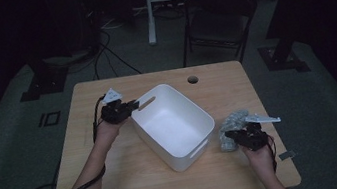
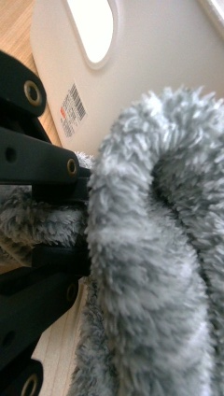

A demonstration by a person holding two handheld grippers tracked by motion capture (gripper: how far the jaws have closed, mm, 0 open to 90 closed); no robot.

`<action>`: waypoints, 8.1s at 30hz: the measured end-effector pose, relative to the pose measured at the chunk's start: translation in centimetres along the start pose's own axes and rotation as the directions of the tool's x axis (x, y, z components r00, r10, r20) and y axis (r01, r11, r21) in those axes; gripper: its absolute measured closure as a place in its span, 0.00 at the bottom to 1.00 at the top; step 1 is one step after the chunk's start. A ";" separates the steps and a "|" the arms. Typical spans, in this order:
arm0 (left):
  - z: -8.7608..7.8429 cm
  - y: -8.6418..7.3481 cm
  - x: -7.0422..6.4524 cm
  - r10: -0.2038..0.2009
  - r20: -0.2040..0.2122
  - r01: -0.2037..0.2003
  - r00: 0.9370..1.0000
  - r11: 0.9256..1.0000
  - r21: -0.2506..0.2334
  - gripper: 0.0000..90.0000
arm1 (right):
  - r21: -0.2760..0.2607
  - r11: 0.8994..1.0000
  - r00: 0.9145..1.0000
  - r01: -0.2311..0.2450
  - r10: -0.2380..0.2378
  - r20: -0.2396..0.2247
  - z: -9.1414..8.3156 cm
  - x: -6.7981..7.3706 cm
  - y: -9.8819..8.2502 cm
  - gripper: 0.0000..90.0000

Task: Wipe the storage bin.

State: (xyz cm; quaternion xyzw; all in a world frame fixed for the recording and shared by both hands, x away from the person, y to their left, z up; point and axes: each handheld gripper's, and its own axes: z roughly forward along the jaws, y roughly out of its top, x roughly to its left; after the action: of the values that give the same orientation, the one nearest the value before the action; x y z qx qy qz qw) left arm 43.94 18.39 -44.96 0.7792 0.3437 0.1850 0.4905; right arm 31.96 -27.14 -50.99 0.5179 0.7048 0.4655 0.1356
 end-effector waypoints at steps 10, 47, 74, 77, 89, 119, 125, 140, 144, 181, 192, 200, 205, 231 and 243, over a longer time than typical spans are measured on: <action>1.2 0.3 0.9 -0.014 0.096 0.014 0.995 1.000 0.009 0.73 | 0.003 1.000 1.000 -0.002 0.002 -0.002 0.1 0.1 0.0 0.82; -3.2 -1.9 0.9 -0.089 -0.164 0.090 0.982 0.996 0.001 0.96 | 0.021 1.000 1.000 0.011 -0.011 -0.012 0.4 0.5 -0.1 0.82; -4.1 -2.6 0.8 -0.110 -0.196 0.106 0.974 0.994 -0.031 0.96 | -0.106 0.983 0.967 0.149 -0.167 -0.191 0.6 7.4 4.9 0.82; -4.1 -2.6 0.9 -0.109 -0.191 0.105 0.976 0.994 -0.031 0.96 | -0.094 0.983 0.969 0.157 -0.172 -0.177 1.8 7.6 4.7 0.82; -4.2 -2.7 1.1 -0.089 -0.150 0.086 0.985 0.996 -0.026 0.95 | -0.005 0.988 0.981 0.152 -0.152 -0.118 4.4 6.8 2.7 0.82; -3.9 -2.3 0.7 -0.089 -0.196 0.090 0.977 0.996 -0.002 0.97 | -0.034 0.980 0.952 0.194 -0.196 -0.234 0.5 8.8 2.9 0.82; -3.9 -2.4 0.7 -0.093 -0.185 0.093 0.978 0.996 -0.008 0.97 | -0.025 0.978 0.951 0.208 -0.208 -0.229 1.7 9.8 2.9 0.82; -3.9 -2.5 0.6 -0.103 -0.188 0.100 0.977 0.995 -0.024 0.96 | 0.103 0.970 0.967 0.219 -0.202 -0.156 5.7 8.5 0.5 0.82; -3.9 -2.5 0.5 -0.095 -0.193 0.093 0.977 0.995 -0.018 0.96 | 0.180 0.956 0.970 0.231 -0.214 -0.112 7.5 7.8 -0.5 0.81; -3.8 -2.4 0.0 -0.092 -0.209 0.090 0.974 0.996 -0.018 0.96 | 0.063 0.960 0.941 0.272 -0.251 -0.229 3.6 11.3 -0.6 0.81; -3.7 -2.4 0.0 -0.087 -0.215 0.085 0.973 0.996 -0.016 0.95 | 0.196 0.949 0.962 0.247 -0.216 -0.168 7.2 9.2 -1.8 0.81; -3.6 -2.3 0.0 -0.088 -0.233 0.088 0.969 0.996 -0.014 0.96 | 0.133 0.967 0.948 0.219 -0.178 -0.263 4.0 10.2 -1.6 0.81; -3.4 -2.2 -0.2 -0.091 -0.235 0.091 0.968 0.996 -0.009 0.97 | -0.019 0.977 0.897 0.210 -0.201 -0.393 0.4 12.5 -0.4 0.81; -3.3 -1.9 -0.3 -0.062 -0.238 0.065 0.969 0.998 0.007 0.94 | 0.202 0.948 0.942 0.246 -0.185 -0.281 7.4 10.1 -2.3 0.81; -2.9 -1.8 -0.5 -0.076 -0.265 0.080 0.961 0.997 0.002 0.95 | -0.044 0.986 0.958 0.163 -0.168 -0.231 1.6 7.5 2.5 0.81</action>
State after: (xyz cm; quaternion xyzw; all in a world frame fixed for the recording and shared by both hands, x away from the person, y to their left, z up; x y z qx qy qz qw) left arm 41.15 20.36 -45.21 0.7364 0.4379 0.2658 0.4420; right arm 31.39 -19.81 -47.64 0.3968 0.7508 0.5191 0.0964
